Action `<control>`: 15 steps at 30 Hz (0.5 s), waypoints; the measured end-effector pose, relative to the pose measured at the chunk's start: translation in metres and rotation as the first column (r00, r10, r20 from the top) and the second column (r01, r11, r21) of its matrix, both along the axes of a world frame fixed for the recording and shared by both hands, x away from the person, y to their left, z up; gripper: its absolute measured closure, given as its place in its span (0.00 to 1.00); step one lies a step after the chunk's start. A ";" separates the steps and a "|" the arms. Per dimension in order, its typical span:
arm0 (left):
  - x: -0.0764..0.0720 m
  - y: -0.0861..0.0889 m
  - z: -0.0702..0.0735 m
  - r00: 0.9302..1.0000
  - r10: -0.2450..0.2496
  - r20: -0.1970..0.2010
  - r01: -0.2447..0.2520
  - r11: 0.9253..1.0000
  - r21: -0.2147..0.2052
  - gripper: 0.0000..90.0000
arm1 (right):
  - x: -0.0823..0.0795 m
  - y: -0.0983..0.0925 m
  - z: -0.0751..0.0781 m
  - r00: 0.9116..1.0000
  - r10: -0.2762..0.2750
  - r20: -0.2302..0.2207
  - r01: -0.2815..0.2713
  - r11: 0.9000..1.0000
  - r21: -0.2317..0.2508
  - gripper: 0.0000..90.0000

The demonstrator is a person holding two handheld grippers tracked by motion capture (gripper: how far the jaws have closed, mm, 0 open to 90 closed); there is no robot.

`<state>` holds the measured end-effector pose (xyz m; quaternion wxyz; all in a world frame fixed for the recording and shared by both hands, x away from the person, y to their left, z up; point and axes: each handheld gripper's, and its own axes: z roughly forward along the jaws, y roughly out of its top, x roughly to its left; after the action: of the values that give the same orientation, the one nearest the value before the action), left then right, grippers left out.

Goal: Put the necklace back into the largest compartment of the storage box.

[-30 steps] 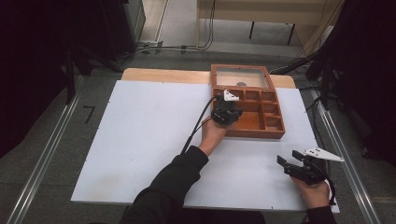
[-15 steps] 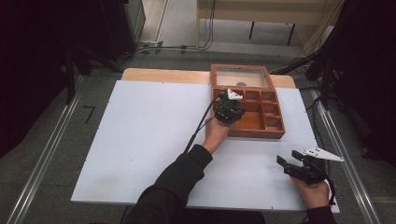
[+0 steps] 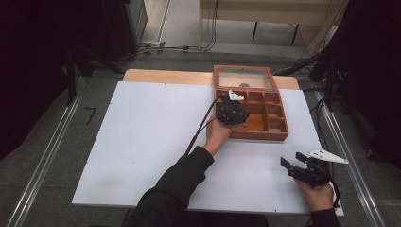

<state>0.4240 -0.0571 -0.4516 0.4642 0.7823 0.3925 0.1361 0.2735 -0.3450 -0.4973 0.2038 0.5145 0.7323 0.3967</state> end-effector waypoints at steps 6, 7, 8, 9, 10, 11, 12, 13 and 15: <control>-0.004 0.003 0.000 1.000 0.003 0.000 -0.003 1.000 -0.007 0.65 | 0.000 -0.001 0.000 1.000 -0.001 0.000 0.001 1.000 0.001 0.30; -0.005 0.003 0.000 1.000 0.008 0.000 -0.008 1.000 -0.009 0.65 | 0.000 0.000 0.000 1.000 -0.002 0.000 0.002 1.000 0.001 0.30; -0.006 0.004 0.000 1.000 0.007 0.000 -0.007 1.000 -0.008 0.63 | 0.000 0.000 0.000 1.000 -0.001 0.000 0.001 1.000 0.001 0.30; -0.006 0.006 0.001 1.000 0.005 -0.002 -0.005 1.000 -0.008 0.62 | 0.000 0.000 0.000 1.000 -0.002 0.000 0.002 1.000 0.002 0.30; -0.007 0.007 0.001 1.000 0.010 -0.004 -0.010 1.000 -0.014 0.62 | 0.000 0.000 0.000 1.000 -0.002 0.000 0.002 1.000 0.002 0.30; -0.009 0.009 0.002 1.000 0.014 -0.003 -0.014 1.000 -0.015 0.60 | 0.000 0.000 0.000 1.000 -0.001 0.001 0.001 1.000 0.001 0.30; -0.010 0.010 0.002 1.000 0.013 -0.003 -0.013 1.000 -0.017 0.59 | 0.000 0.000 0.000 1.000 -0.001 0.001 0.001 1.000 0.001 0.30; -0.010 0.011 0.003 1.000 0.015 -0.004 -0.015 1.000 -0.015 0.59 | 0.000 0.000 0.000 1.000 0.000 0.001 0.000 1.000 -0.001 0.30; -0.012 0.014 0.004 1.000 0.016 -0.004 -0.016 1.000 -0.011 0.56 | 0.000 0.000 0.000 1.000 0.001 0.001 -0.001 1.000 -0.002 0.30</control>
<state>0.4124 -0.0435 -0.4481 0.4669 0.7768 0.4002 0.1361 0.2735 -0.3448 -0.4972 0.2047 0.5137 0.7329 0.3964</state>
